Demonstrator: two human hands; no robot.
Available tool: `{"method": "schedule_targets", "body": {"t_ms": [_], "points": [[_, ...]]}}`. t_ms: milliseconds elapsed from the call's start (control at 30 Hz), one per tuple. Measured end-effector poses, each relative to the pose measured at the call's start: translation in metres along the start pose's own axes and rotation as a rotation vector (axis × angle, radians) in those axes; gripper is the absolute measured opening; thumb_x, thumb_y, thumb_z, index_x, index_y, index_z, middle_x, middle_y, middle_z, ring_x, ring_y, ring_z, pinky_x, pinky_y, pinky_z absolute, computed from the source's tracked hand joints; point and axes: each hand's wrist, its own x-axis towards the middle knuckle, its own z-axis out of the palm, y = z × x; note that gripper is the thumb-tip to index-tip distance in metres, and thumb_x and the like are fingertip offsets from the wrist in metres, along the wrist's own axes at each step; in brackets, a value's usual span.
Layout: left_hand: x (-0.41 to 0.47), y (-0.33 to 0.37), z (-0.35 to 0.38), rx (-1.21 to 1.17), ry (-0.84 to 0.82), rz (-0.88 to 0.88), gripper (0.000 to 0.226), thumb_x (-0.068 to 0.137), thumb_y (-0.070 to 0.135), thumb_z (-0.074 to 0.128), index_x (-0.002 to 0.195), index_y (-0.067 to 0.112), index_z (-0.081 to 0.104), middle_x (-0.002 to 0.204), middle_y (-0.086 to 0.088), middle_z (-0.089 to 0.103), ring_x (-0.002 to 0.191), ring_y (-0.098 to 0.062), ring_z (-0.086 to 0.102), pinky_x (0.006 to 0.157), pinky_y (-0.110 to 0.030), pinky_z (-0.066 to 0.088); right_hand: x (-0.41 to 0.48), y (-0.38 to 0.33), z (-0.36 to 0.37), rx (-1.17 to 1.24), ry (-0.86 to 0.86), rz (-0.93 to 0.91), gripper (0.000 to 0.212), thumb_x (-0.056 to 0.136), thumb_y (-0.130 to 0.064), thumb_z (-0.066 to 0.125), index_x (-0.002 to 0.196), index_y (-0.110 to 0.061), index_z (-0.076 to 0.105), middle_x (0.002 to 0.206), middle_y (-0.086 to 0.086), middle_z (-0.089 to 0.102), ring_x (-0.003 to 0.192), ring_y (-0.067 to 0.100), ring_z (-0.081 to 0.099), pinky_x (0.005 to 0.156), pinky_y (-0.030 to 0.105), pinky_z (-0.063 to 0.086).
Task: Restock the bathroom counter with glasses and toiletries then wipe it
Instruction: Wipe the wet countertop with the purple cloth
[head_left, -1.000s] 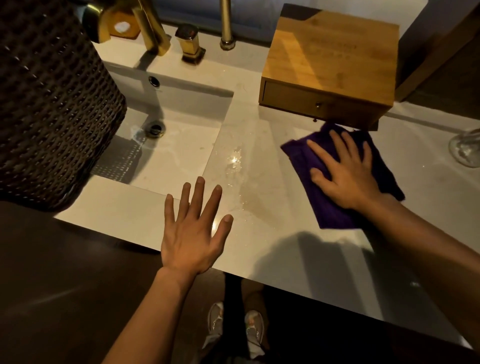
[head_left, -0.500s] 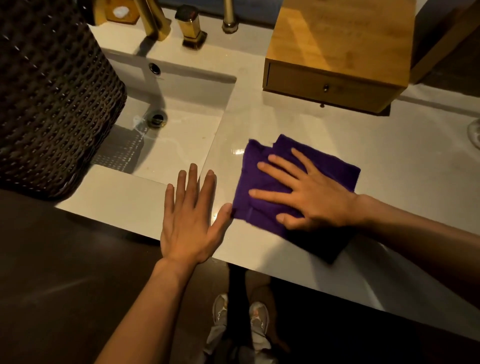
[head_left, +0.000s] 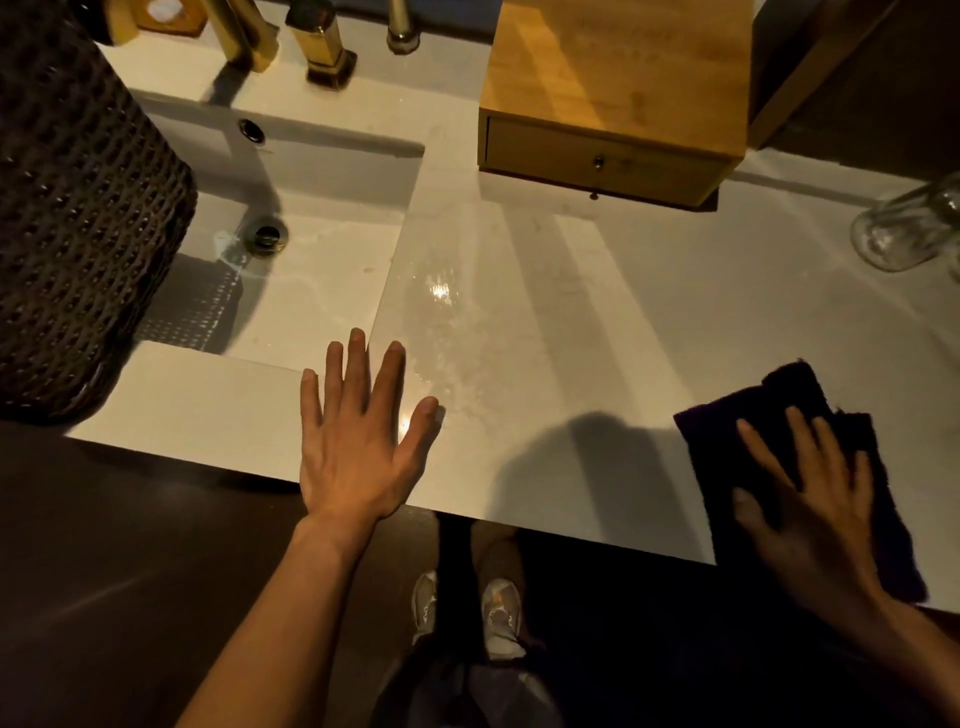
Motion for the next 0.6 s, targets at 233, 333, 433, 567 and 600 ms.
{"method": "schedule_targets", "body": {"t_ms": [233, 333, 433, 567, 600], "points": [[0.000, -0.001, 0.000, 0.019, -0.017, 0.013, 0.073, 0.097, 0.070, 0.011, 0.160, 0.032, 0.012, 0.170, -0.005, -0.001, 0.157, -0.021, -0.008, 0.127, -0.053, 0.002, 0.021, -0.169, 0.015, 0.092, 0.078, 0.253, 0.071, 0.087, -0.056, 0.029, 0.154, -0.034, 0.022, 0.162, 0.019, 0.011, 0.150, 0.039, 0.004, 0.114, 0.068, 0.001], [0.000, -0.001, -0.002, 0.032, -0.023, 0.028, 0.074, 0.097, 0.069, 0.010, 0.160, 0.031, 0.011, 0.170, -0.005, -0.001, 0.157, -0.022, -0.007, 0.127, -0.053, 0.002, 0.064, -0.217, 0.010, 0.127, 0.057, 0.310, 0.072, 0.087, -0.059, 0.028, 0.154, -0.035, 0.017, 0.163, 0.020, 0.007, 0.150, 0.039, 0.001, 0.113, 0.070, 0.000], [0.000, -0.001, -0.004, 0.027, -0.011, 0.024, 0.076, 0.096, 0.068, 0.009, 0.160, 0.026, 0.014, 0.170, -0.007, 0.005, 0.158, -0.023, -0.001, 0.126, -0.055, 0.009, 0.118, -0.246, -0.004, 0.118, 0.040, 0.290, 0.073, 0.089, -0.060, 0.026, 0.155, -0.035, 0.011, 0.163, 0.019, 0.002, 0.150, 0.039, -0.004, 0.112, 0.069, -0.004], [0.001, -0.003, -0.004, 0.007, 0.010, 0.028, 0.084, 0.095, 0.070, 0.004, 0.160, 0.019, 0.015, 0.170, -0.009, 0.006, 0.157, -0.024, 0.004, 0.126, -0.054, 0.014, 0.165, -0.272, -0.018, 0.043, -0.019, -0.036, 0.071, 0.092, -0.062, 0.018, 0.155, -0.037, -0.001, 0.164, 0.016, -0.005, 0.149, 0.040, -0.013, 0.112, 0.068, -0.009], [0.001, -0.003, -0.004, -0.001, 0.013, 0.030, 0.085, 0.094, 0.071, 0.002, 0.160, 0.018, 0.013, 0.170, -0.010, 0.003, 0.157, -0.024, 0.002, 0.126, -0.054, 0.015, 0.167, -0.274, -0.019, -0.001, -0.031, -0.141, 0.070, 0.092, -0.063, 0.017, 0.154, -0.038, -0.001, 0.164, 0.015, -0.006, 0.150, 0.039, -0.012, 0.113, 0.068, -0.008]]}}
